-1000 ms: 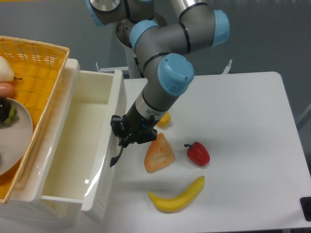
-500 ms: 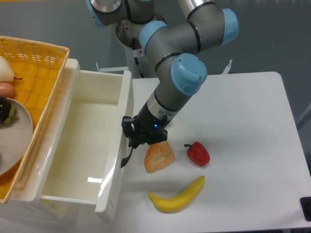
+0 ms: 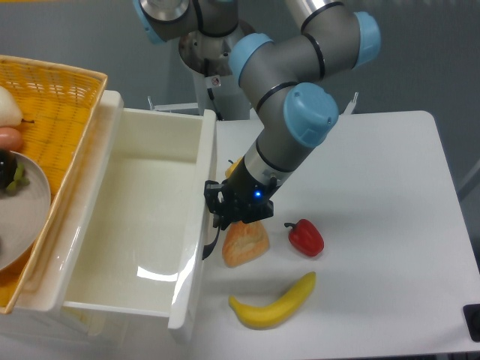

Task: Slide open the top white drawer
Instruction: 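Pull the upper white drawer outward by its handle, away from the cabinet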

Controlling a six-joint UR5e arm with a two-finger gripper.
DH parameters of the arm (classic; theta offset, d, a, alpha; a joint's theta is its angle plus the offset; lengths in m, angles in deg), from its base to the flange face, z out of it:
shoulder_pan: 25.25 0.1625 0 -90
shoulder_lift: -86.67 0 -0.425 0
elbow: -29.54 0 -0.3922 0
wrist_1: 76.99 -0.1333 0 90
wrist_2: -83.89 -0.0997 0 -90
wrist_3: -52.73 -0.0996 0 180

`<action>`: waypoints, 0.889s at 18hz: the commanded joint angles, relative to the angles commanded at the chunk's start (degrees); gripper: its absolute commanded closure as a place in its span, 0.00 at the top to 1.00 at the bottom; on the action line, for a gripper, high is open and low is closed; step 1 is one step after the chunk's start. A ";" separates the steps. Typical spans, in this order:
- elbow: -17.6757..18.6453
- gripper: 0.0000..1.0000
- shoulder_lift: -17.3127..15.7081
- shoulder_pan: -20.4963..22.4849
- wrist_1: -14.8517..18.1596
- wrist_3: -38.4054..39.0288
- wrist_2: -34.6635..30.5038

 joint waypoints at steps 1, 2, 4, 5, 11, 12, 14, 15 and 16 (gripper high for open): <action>0.00 0.21 0.00 0.26 0.00 0.00 0.00; -0.09 0.21 0.00 0.53 0.00 0.00 0.09; -0.18 0.21 0.00 0.79 0.00 -0.09 0.09; -0.18 0.21 0.09 0.88 0.00 -0.09 0.09; -0.18 0.21 0.18 1.58 0.09 -0.52 0.17; -0.18 0.24 0.18 1.58 0.09 -0.61 0.18; -0.18 0.39 0.18 1.58 0.09 -0.62 0.18; -0.18 0.53 0.18 1.58 0.00 -0.88 0.18; -0.18 0.61 0.18 1.58 0.00 -1.57 0.18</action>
